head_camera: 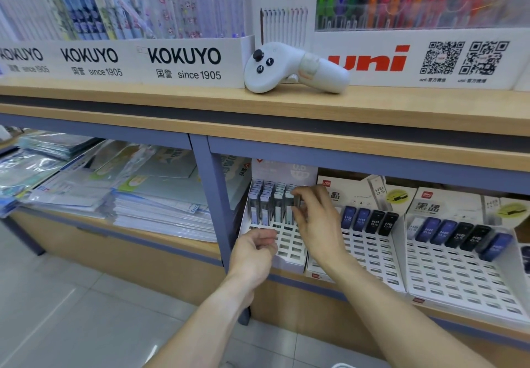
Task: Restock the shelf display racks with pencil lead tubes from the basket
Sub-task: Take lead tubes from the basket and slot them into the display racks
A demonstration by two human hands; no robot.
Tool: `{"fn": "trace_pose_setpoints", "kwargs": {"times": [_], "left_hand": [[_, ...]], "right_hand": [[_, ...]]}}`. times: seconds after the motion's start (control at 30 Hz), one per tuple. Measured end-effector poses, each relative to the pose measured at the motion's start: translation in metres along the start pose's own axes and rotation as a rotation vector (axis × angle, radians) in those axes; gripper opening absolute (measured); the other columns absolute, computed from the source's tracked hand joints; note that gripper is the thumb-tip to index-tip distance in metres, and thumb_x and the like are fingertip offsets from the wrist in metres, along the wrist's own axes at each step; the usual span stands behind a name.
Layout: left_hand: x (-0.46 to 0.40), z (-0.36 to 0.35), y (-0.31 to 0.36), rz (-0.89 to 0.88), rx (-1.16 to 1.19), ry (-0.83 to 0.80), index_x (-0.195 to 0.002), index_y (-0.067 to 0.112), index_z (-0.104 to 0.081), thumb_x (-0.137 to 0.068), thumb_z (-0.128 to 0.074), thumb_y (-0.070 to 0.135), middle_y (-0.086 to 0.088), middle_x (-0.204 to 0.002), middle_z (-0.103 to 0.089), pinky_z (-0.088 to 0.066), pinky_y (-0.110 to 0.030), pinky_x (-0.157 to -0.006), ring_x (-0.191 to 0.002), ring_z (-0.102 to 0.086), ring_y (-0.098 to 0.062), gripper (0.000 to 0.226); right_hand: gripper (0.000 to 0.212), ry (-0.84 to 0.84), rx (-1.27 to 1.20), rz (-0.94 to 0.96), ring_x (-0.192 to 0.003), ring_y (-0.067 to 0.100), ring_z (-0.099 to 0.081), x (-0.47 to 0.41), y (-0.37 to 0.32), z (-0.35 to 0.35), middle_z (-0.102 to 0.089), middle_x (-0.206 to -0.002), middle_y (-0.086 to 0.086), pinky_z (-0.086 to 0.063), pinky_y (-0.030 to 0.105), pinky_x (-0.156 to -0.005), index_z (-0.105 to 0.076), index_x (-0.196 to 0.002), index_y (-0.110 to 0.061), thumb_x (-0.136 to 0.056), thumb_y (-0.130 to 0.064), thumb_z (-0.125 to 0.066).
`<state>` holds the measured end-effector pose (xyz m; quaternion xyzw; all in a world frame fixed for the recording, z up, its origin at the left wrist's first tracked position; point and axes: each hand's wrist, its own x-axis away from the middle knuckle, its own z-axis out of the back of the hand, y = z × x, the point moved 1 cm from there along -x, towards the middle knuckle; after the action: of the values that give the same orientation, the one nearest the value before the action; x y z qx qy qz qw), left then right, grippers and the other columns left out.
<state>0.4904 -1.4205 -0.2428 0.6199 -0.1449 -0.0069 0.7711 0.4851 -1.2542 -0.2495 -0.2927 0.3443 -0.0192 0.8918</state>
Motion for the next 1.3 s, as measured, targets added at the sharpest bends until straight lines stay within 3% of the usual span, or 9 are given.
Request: {"fn": "trace_pose_setpoints", "kwargs": {"times": [0.2, 0.4, 0.57, 0.67, 0.77, 0.93, 1.03, 1.13, 1.3], "left_hand": [[0.007, 0.0, 0.007, -0.053, -0.048, -0.005, -0.116, 0.021, -0.07, -0.099, -0.06, 0.005, 0.003, -0.108, -0.069, -0.052, -0.03, -0.1, -0.103, -0.064, -0.009, 0.025], [0.026, -0.022, 0.013, -0.305, -0.407, -0.01, -0.117, 0.031, -0.067, -0.101, -0.058, 0.017, 0.013, -0.114, -0.063, -0.051, -0.027, -0.088, -0.099, -0.06, -0.005, 0.023], [0.066, -0.074, -0.016, -0.528, -0.629, -0.258, -0.12, 0.029, -0.066, -0.098, -0.06, 0.021, 0.008, -0.111, -0.064, -0.052, -0.033, -0.088, -0.095, -0.061, -0.009, 0.024], [0.094, -0.108, -0.059, -0.589, -0.827, -0.523, -0.13, 0.03, -0.061, -0.099, -0.06, 0.027, 0.003, -0.114, -0.06, -0.049, -0.035, -0.091, -0.105, -0.059, -0.014, 0.031], [0.116, -0.139, -0.104, -0.507, -0.988, -0.718, -0.138, 0.026, -0.055, -0.1, -0.059, 0.03, -0.004, -0.123, -0.058, -0.046, -0.037, -0.095, -0.115, -0.056, -0.023, 0.039], [0.148, -0.181, -0.182, -0.225, -0.987, -0.786, -0.144, 0.022, -0.051, -0.097, -0.065, 0.029, -0.01, -0.136, -0.058, -0.043, -0.035, -0.106, -0.127, -0.054, -0.027, 0.05], [0.161, -0.198, -0.219, -0.166, -1.052, -0.83, -0.147, 0.018, -0.046, -0.095, -0.066, 0.035, -0.011, -0.139, -0.054, -0.041, -0.037, -0.109, -0.132, -0.049, -0.03, 0.058], [0.163, -0.211, -0.237, -0.146, -1.067, -0.829, -0.149, 0.017, -0.042, -0.097, -0.063, 0.04, -0.01, -0.143, -0.051, -0.039, -0.039, -0.111, -0.135, -0.045, -0.03, 0.061], [0.149, -0.229, -0.251, -0.096, -0.999, -0.742, -0.155, 0.018, -0.035, -0.1, -0.06, 0.041, -0.006, -0.149, -0.046, -0.035, -0.038, -0.117, -0.142, -0.038, -0.026, 0.064]], "right_hand": [[0.036, -0.061, 0.038, -0.044, -0.087, 0.022, -0.06, 0.0, -0.008, 0.015, -0.053, -0.117, 0.003, -0.051, 0.033, -0.071, -0.062, -0.119, -0.016, -0.087, -0.002, -0.07], [0.034, -0.107, -0.029, -0.106, -0.083, 0.003, -0.053, 0.075, -0.006, 0.064, -0.052, -0.105, -0.015, -0.049, 0.026, -0.071, -0.057, -0.117, -0.028, -0.089, -0.018, -0.073], [0.028, -0.152, -0.034, -0.249, -0.084, 0.004, -0.056, 0.178, 0.022, 0.116, -0.056, -0.093, -0.016, -0.044, 0.014, -0.072, -0.06, -0.109, -0.028, -0.088, -0.021, -0.075], [0.023, -0.322, 0.022, -0.401, -0.083, 0.004, -0.061, 0.241, 0.057, 0.142, -0.064, -0.094, -0.013, -0.05, 0.019, -0.075, -0.067, -0.109, -0.023, -0.088, -0.02, -0.074], [0.02, -0.575, 0.107, -0.663, -0.087, 0.017, -0.069, 0.294, 0.097, 0.158, -0.073, -0.096, -0.003, -0.054, 0.033, -0.081, -0.072, -0.106, -0.016, -0.086, -0.02, -0.075], [0.043, -0.956, 0.19, -0.886, -0.109, 0.028, -0.066, 0.352, 0.136, 0.172, -0.071, -0.117, 0.008, -0.05, 0.03, -0.085, -0.063, -0.13, -0.015, -0.087, -0.015, -0.069], [0.049, -0.977, 0.208, -0.93, -0.117, 0.028, -0.062, 0.367, 0.149, 0.168, -0.066, -0.13, 0.008, -0.049, 0.031, -0.089, -0.056, -0.136, -0.017, -0.088, -0.01, -0.063], [0.054, -0.909, 0.17, -1.032, -0.119, 0.027, -0.061, 0.374, 0.16, 0.155, -0.065, -0.13, 0.008, -0.043, 0.024, -0.084, -0.051, -0.142, -0.018, -0.089, -0.009, -0.062], [0.06, -0.74, 0.093, -1.19, -0.124, 0.031, -0.058, 0.383, 0.171, 0.134, -0.062, -0.135, 0.013, -0.047, 0.032, -0.102, -0.047, -0.146, -0.014, -0.089, -0.005, -0.064]]}}
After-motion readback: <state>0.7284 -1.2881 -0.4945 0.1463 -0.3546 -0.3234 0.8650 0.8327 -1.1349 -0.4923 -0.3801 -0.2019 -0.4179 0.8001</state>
